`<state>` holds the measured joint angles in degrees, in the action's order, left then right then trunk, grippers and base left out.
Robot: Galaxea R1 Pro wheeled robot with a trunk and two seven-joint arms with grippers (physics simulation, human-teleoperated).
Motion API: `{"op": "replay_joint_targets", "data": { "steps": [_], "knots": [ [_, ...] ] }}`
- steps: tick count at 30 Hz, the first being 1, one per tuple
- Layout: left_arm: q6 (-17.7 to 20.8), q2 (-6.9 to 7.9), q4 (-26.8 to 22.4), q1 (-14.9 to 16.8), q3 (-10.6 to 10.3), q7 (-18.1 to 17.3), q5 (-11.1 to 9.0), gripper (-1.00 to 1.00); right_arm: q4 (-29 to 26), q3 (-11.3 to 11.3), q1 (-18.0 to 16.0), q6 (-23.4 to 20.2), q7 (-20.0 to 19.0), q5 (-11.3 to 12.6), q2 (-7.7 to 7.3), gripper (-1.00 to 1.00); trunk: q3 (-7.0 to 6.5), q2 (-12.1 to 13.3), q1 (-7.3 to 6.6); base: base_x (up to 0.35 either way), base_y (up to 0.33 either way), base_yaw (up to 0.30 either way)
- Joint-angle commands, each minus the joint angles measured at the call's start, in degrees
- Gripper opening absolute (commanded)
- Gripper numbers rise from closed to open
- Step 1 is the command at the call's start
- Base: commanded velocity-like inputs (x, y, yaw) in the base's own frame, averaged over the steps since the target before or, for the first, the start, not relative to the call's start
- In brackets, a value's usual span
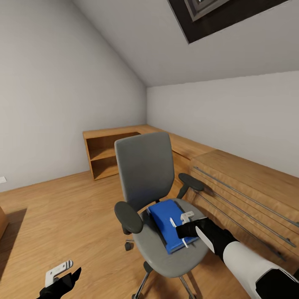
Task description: In the bedroom, organize the workspace by keeping the computer under the desk, ensuring the monitor is on the desk, placing the keyboard on the desk next to the monitor, placing the mouse on the desk next to the keyboard, moving the folder from the swivel chair onto the desk next to the mouse, stacking the notebook on top of the folder with the pen on top of the notebook, and positioning the swivel chair next to the desk.
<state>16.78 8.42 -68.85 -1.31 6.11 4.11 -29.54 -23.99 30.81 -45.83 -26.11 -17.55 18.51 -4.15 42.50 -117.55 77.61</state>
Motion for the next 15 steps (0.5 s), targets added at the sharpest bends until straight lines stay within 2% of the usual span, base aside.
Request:
{"op": "replay_joint_targets", "data": {
  "steps": [1,15],
  "knots": [
    [0.29,0.02,-0.14,0.00,-0.04,0.37,-0.60,1.00,1.76,0.49,0.04,-0.42,0.02,0.82,-0.06,-1.00,0.06,-0.02,0.00,0.000,0.000,0.000],
    [0.27,0.02,-0.14,0.00,-0.05,0.32,-0.60,1.00,1.75,0.48,0.04,-0.43,-0.02,0.83,-0.07,-1.00,0.06,-0.02,0.00,0.000,0.000,0.000]
  ]
}}
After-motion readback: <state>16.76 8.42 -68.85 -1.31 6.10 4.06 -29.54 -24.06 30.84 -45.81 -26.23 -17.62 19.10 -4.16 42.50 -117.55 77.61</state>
